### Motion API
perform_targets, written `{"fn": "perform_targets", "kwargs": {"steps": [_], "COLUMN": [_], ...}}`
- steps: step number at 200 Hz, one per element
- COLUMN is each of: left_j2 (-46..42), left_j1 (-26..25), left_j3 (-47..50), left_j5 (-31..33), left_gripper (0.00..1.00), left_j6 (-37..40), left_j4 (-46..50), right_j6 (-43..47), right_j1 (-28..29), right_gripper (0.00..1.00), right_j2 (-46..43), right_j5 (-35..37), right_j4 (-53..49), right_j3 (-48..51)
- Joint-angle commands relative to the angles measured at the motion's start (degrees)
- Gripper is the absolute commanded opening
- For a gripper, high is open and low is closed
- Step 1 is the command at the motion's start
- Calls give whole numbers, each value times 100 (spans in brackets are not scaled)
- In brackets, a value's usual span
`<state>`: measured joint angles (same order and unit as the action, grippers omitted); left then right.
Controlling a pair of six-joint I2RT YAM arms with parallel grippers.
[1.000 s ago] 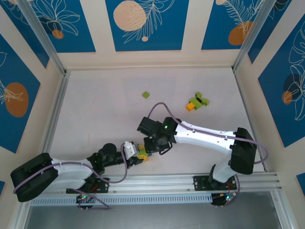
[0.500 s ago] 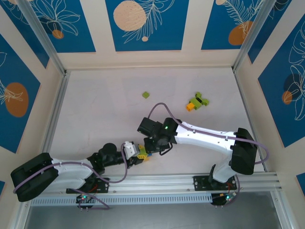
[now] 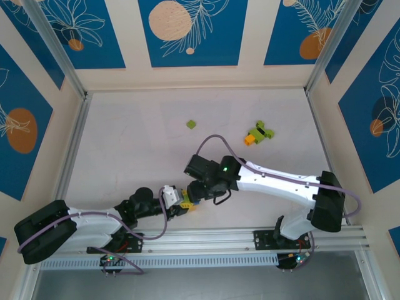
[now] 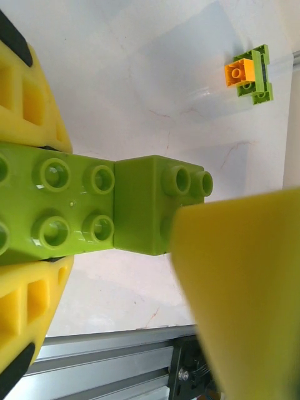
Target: Assemble a carrot with lego
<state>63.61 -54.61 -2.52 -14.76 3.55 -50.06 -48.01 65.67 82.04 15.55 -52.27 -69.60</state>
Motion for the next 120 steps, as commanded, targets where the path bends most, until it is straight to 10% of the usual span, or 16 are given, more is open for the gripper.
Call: {"fn": "perform_targets", "kwargs": {"steps": [1, 72, 85, 120], "left_j2": [74, -13, -46, -244], "left_j1": [47, 46, 46, 47], "left_j3": [-88, -98, -95, -89], "left_j5": [-36, -41, -42, -35], "left_gripper": [17, 71, 98, 100], "left_j6": [75, 40, 34, 14], "left_j4": [136, 172, 190, 298], "right_j6": [63, -89, -194, -397], "right_j1": [18, -94, -96, -49], "right_gripper": [69, 72, 71, 69], "right_j2": [-322, -820, -845, -817], "right_j5": [136, 73, -26, -186], "right_j4": [43, -420, -445, -303], "right_j3": [108, 532, 697, 1061]}}
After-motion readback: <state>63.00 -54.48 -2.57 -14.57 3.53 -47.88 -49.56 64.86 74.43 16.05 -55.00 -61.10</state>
